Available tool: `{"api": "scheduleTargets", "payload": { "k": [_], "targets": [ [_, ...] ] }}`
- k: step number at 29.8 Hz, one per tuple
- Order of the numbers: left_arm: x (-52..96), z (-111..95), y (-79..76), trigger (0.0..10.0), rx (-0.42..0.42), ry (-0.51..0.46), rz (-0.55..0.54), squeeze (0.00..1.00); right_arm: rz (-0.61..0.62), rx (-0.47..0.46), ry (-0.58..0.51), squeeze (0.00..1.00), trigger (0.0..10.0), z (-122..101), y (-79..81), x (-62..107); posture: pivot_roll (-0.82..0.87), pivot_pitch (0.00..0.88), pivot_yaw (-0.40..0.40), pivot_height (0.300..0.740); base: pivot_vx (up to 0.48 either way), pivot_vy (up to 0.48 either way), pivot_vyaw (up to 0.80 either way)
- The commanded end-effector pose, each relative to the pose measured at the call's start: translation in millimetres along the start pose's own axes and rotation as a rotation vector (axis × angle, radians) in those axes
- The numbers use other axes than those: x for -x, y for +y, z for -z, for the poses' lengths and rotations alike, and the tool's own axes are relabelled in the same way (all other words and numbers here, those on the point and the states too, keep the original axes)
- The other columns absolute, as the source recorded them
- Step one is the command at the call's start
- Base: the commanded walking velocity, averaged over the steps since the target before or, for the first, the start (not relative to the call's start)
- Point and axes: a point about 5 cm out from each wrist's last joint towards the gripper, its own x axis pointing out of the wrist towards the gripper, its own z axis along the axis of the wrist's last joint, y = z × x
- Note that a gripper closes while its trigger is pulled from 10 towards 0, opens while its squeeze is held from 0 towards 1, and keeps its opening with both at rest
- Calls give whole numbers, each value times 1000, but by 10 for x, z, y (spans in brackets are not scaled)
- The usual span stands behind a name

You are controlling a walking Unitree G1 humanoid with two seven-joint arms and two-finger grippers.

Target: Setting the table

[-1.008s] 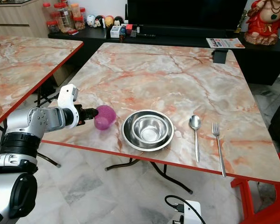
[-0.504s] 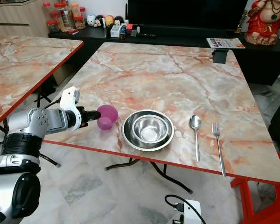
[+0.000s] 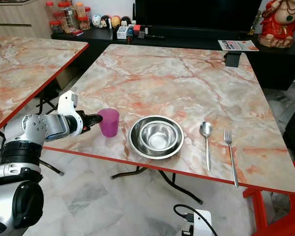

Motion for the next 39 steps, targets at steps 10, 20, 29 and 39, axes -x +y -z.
{"api": "scheduleTargets", "payload": {
  "k": [10,20,29,39],
  "targets": [
    [196,-225,-11,10000,-119,-68,-21,0,-1,0,-3,0,10000,-23,-14,-6,7,0,-5,740,0,0,0],
    [436,-571,45,10000,-361,-363,-107,0,-5,5,-8,0,10000,-48,-3,-13,17,0,-10,740,0,0,0],
    [489,-402,522,10000,-566,-561,-384,0,2,-19,-26,0,10000,-69,10,-13,6,0,1,740,0,0,0],
    [655,-90,1133,10000,-637,-625,-695,0,6,-34,-31,0,10000,-53,24,-7,16,0,13,740,0,0,0]
  ]
}}
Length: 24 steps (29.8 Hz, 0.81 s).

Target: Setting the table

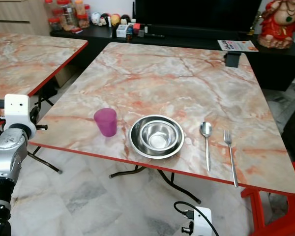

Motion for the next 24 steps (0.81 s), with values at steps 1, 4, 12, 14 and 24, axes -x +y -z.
{"api": "scheduleTargets", "payload": {
  "k": [1,4,12,14,24],
  "targets": [
    [79,256,207,10000,-32,37,-110,0,9,-17,3,0,10000,29,-6,9,16,0,14,740,0,0,0],
    [245,641,392,10000,-128,107,-208,0,12,-19,1,0,10000,32,-3,11,15,0,17,740,0,0,0],
    [651,1344,504,10000,-245,344,-240,0,12,-20,2,0,10000,47,-3,16,10,0,23,740,0,0,0],
    [780,1530,450,10000,-256,416,-193,0,12,-20,2,0,10000,51,-8,17,6,0,23,740,0,0,0],
    [1353,2103,-403,10000,-108,723,320,0,21,-14,-2,0,10000,23,-63,10,-1,0,1,740,0,0,0]
  ]
}}
